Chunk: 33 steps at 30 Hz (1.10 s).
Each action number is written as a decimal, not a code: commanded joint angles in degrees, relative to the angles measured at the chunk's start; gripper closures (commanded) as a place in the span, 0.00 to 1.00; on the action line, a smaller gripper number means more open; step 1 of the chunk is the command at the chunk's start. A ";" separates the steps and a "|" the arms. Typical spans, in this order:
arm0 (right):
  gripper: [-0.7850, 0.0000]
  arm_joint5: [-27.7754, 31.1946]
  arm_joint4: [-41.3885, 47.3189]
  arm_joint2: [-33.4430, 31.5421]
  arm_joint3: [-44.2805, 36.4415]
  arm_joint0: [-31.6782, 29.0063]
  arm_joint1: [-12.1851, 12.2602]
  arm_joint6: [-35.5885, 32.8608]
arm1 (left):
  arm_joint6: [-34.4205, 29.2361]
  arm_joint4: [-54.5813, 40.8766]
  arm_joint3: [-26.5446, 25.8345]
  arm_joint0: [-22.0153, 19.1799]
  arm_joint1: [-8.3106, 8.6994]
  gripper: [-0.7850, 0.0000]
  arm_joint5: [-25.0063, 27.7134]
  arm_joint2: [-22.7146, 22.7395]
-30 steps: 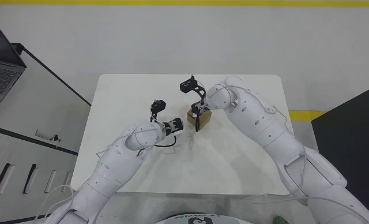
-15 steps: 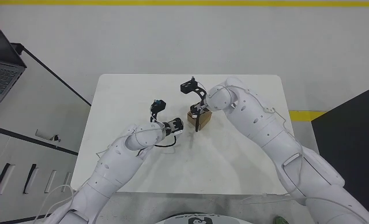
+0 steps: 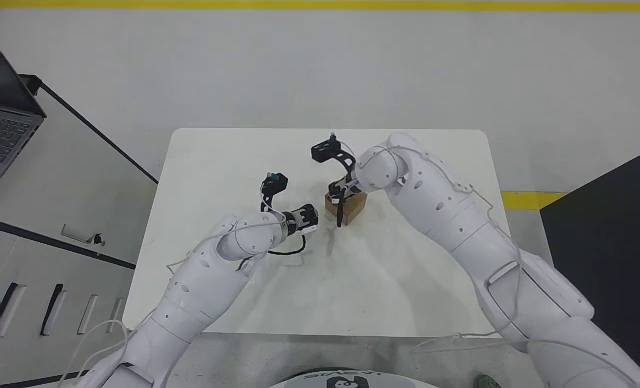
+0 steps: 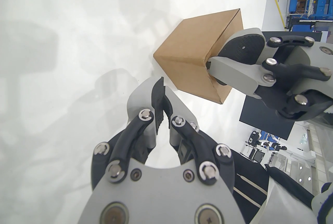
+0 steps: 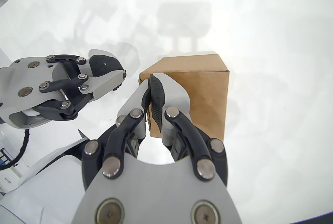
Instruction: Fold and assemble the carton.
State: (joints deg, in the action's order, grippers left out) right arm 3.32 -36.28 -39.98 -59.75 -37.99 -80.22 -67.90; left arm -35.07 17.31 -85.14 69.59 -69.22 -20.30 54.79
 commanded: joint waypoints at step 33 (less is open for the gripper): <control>1.00 -1.42 -0.93 -4.25 -5.05 -3.60 1.71 -2.26 | 0.00 0.00 0.00 0.00 0.00 1.00 0.00 0.00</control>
State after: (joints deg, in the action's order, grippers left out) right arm 2.00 -37.22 -44.15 -64.68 -41.39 -78.56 -69.91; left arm -35.07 17.31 -85.14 69.59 -69.22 -20.30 54.79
